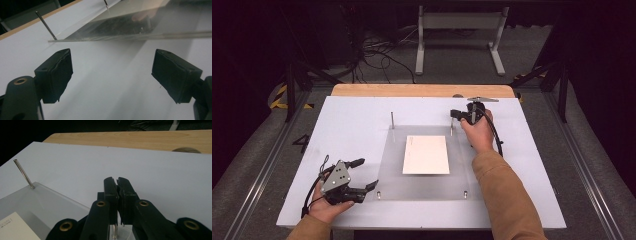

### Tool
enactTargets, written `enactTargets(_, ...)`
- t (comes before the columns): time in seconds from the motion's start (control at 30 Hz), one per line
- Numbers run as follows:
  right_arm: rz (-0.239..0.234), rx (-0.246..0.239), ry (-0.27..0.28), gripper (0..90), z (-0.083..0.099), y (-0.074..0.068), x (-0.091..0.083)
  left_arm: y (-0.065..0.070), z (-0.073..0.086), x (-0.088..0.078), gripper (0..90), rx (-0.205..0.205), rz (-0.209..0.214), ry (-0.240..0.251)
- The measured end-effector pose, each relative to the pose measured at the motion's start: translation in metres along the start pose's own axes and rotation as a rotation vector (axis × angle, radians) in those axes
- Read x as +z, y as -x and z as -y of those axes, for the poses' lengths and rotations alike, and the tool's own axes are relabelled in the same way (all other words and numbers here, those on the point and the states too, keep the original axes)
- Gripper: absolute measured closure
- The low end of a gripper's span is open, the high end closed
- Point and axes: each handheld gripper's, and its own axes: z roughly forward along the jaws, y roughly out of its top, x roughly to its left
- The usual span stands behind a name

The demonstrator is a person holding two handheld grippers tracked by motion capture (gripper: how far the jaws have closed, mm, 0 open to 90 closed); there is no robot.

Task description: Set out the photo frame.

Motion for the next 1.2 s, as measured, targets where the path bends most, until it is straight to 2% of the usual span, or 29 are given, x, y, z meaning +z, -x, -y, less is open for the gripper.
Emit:
enactTargets(0.13, 0.004, 0.007, -0.003, 85.5, -0.001, 0.000, 0.001, 0.003, -0.004, 0.002, 16.6, 0.028, 0.015, 0.030)
enactTargets(0.33, 0.011, 0.016, -0.006, 85.5, -0.001, 0.000, 0.001, 0.015, -0.012, 0.008, 16.1, 0.105, 0.042, 0.074)
enactTargets(0.47, 0.013, 0.016, -0.006, 85.4, -0.002, -0.001, 0.002, 0.020, -0.018, 0.011, 16.7, 0.130, 0.064, 0.091)
enactTargets(0.6, 0.011, 0.018, -0.005, 85.4, -0.001, -0.001, 0.002, 0.023, -0.022, 0.015, 19.6, 0.129, 0.084, 0.114)
enactTargets(0.8, 0.009, 0.024, -0.002, 85.2, -0.001, -0.001, 0.001, 0.022, -0.024, 0.022, 33.2, 0.116, 0.114, 0.135)
enactTargets(1.0, 0.004, 0.025, 0.002, 85.0, 0.000, 0.000, 0.001, 0.021, -0.026, 0.022, 46.7, 0.130, 0.107, 0.182)
enactTargets(1.17, -0.005, 0.018, -0.004, 84.6, -0.001, 0.000, -0.001, 0.021, -0.027, 0.021, 49.1, 0.152, 0.103, 0.166)
enactTargets(1.2, -0.005, -0.010, -0.011, 83.9, -0.001, -0.001, -0.004, 0.022, -0.027, 0.021, 49.1, 0.156, 0.101, 0.164)
